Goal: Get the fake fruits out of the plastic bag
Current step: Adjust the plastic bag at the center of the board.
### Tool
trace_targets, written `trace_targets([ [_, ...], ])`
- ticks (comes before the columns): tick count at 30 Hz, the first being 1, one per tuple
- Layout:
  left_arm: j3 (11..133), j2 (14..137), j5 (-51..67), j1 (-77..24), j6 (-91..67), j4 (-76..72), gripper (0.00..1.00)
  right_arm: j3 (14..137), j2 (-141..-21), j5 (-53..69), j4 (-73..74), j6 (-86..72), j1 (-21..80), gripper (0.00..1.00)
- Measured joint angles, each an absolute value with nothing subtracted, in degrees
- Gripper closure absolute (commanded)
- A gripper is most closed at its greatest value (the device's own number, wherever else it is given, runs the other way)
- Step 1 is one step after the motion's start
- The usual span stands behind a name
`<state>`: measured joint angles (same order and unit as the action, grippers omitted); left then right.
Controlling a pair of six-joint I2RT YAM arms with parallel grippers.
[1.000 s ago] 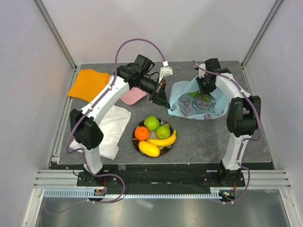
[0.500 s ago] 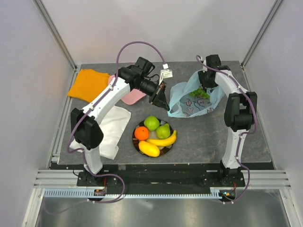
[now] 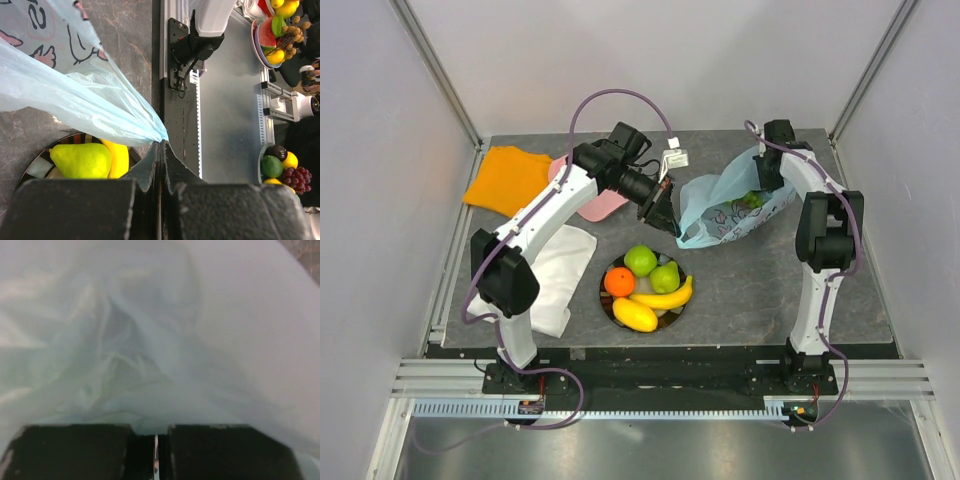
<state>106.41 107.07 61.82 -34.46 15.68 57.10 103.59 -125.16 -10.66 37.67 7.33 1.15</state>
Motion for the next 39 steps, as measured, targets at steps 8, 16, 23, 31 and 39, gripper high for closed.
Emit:
trace_targets([
  [8,106.59,107.09,58.3,-35.11,15.64,57.06,0.98,98.74,-111.44,-2.92,41.32,7.14,-0.01,1.0],
  [16,108.47,107.31,54.5,-35.73,15.11,56.86,0.99,96.9,-90.35,3.03,42.19,7.79,0.36,1.0],
  [23,110.13,107.44,54.02,-36.88,14.92,56.4,0.98,94.83,-92.38,-12.03,40.25,8.71,0.36,1.0],
  [31,110.1,107.44,53.45,-37.1,14.92,56.42,0.98,97.25,-94.96,-10.7,41.76,10.87,-1.87,0.35],
  [39,110.1,107.44,53.43,-37.1,14.92,56.42,0.99,96.12,-84.99,12.05,46.22,13.54,2.66,0.34],
])
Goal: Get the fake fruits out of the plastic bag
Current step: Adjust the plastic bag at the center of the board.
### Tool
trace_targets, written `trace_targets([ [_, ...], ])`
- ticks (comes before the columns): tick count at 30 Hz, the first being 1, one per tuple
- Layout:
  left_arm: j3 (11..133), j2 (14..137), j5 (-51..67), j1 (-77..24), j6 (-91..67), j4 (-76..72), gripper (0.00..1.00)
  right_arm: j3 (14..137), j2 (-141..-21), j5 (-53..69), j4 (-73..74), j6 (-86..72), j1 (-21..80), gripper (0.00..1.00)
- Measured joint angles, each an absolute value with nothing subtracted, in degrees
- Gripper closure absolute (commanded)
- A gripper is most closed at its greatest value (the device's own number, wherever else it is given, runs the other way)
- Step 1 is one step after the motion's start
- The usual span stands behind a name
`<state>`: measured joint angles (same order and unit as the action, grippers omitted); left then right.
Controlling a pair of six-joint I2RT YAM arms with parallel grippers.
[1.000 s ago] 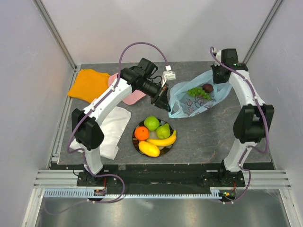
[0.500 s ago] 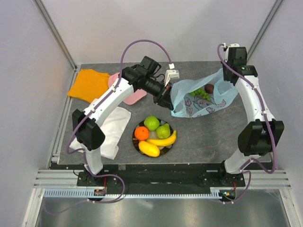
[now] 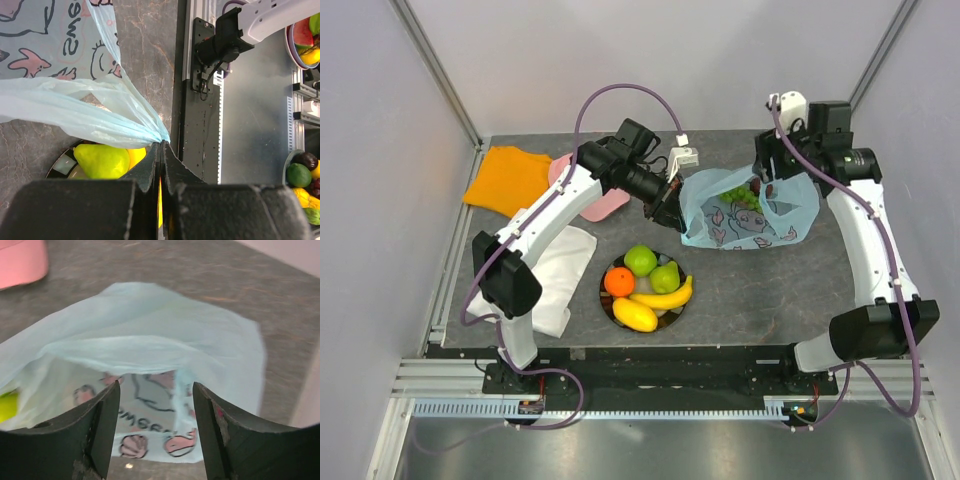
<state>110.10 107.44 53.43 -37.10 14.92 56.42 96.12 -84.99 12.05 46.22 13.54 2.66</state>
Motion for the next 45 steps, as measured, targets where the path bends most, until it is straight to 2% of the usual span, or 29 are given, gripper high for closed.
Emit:
trace_targets([
  [4,110.1,107.44,53.41,-37.1,14.92,56.42,0.98,91.0,-84.36,16.75,48.23,13.56,4.29,0.37],
  [11,110.1,107.44,52.73,-37.1,14.92,56.42,0.98,83.26,-87.64,14.7,52.25,13.5,5.19,0.37],
  [18,110.1,107.44,52.6,-37.21,14.92,56.42,0.98,81.65,-91.13,8.43,49.52,13.32,5.91,0.37],
  [23,110.1,107.44,52.6,-37.43,14.92,56.42,0.99,82.13,-96.27,3.81,46.96,13.52,6.57,0.32],
  [31,110.1,107.44,52.62,-37.76,14.92,56.4,0.98,80.53,-100.82,-6.02,40.21,15.64,9.06,0.35],
  [45,110.1,107.44,52.66,-38.02,14.92,56.42,0.98,74.85,-95.24,-21.15,32.62,25.43,18.7,0.33],
])
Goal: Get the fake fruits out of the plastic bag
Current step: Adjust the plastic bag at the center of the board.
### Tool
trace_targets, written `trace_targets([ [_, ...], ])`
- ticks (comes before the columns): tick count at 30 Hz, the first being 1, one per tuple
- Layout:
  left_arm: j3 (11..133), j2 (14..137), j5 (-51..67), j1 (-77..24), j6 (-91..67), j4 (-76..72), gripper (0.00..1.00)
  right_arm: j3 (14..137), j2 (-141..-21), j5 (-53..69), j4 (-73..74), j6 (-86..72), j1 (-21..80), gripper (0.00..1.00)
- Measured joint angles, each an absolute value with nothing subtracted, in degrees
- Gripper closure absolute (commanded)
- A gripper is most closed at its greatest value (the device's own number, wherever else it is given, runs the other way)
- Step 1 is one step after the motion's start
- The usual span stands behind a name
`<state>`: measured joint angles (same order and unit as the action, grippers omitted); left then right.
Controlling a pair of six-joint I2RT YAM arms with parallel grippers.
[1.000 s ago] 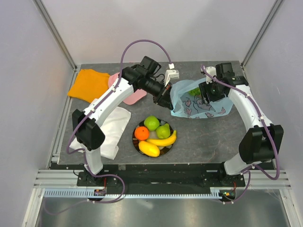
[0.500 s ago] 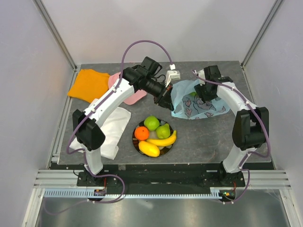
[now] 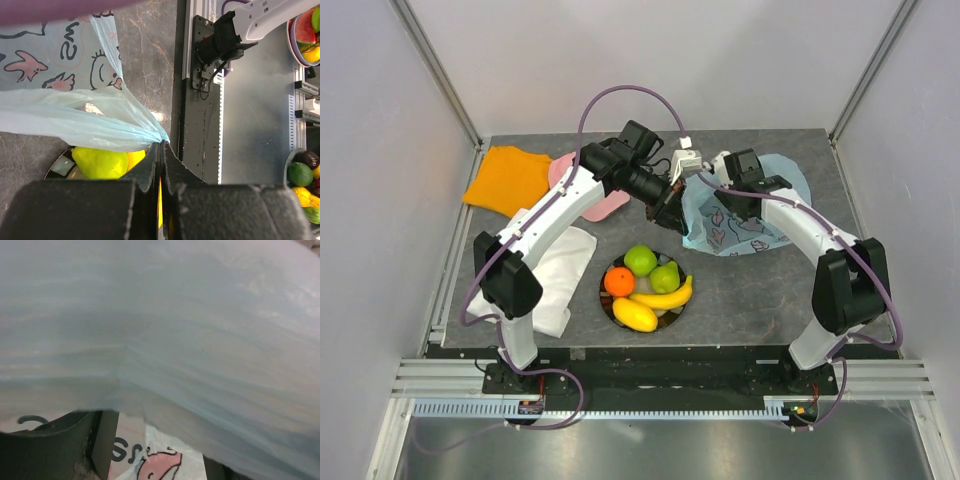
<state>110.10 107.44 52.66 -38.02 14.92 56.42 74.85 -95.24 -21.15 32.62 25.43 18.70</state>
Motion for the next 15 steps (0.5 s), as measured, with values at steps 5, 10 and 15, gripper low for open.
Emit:
trace_targets([
  [5,110.1,107.46,52.69,-38.13,14.92,56.42,0.99,72.18,-96.68,-25.63,32.16,26.85,18.46,0.34],
  [10,110.1,107.46,52.66,-38.13,14.92,56.42,0.98,70.24,-98.17,-27.18,32.16,27.38,18.31,0.36],
  [15,110.1,107.46,52.64,-38.13,14.92,56.42,0.99,69.69,-99.83,-28.14,31.68,28.51,18.17,0.51],
])
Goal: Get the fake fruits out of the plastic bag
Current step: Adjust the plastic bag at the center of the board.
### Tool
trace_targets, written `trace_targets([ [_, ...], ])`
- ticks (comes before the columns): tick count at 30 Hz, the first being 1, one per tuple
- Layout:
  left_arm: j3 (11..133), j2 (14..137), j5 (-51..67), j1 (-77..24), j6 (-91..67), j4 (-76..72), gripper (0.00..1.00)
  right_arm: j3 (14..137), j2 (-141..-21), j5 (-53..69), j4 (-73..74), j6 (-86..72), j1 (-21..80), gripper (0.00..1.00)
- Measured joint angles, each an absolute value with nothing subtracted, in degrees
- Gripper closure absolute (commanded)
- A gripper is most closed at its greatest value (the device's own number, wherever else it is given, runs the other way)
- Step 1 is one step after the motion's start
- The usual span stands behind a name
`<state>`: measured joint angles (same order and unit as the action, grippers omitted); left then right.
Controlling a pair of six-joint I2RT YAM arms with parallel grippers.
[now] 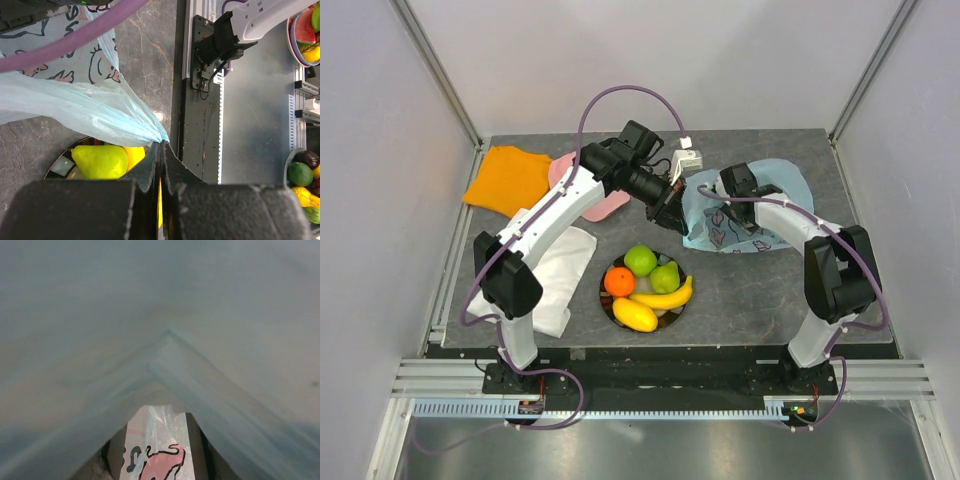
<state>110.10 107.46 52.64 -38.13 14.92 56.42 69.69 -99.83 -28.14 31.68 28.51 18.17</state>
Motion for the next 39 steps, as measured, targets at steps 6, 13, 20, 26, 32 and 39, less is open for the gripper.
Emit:
trace_targets([
  [6,110.1,107.48,52.62,-38.13,14.92,56.42,0.98,68.36,-100.25,-28.82,30.0,30.87,16.86,0.91],
  [13,110.1,108.07,51.0,-38.13,14.9,56.4,0.99,70.39,-96.51,-19.97,36.86,31.46,14.2,1.0],
  [20,111.31,110.45,46.17,-38.13,14.79,56.38,0.98,79.57,-72.1,-3.79,43.53,29.52,11.6,1.0],
  [26,113.95,111.46,44.88,-38.13,14.76,56.38,0.99,74.13,-53.45,-7.16,41.82,28.95,7.51,1.0],
  [32,116.25,111.61,45.06,-38.13,14.72,56.18,0.99,59.94,-55.07,-18.94,41.3,27.66,5.87,0.65],
  [39,116.66,111.61,48.56,-38.13,14.44,56.01,0.99,74.46,-60.49,-12.25,53.3,25.82,5.37,0.25],
])
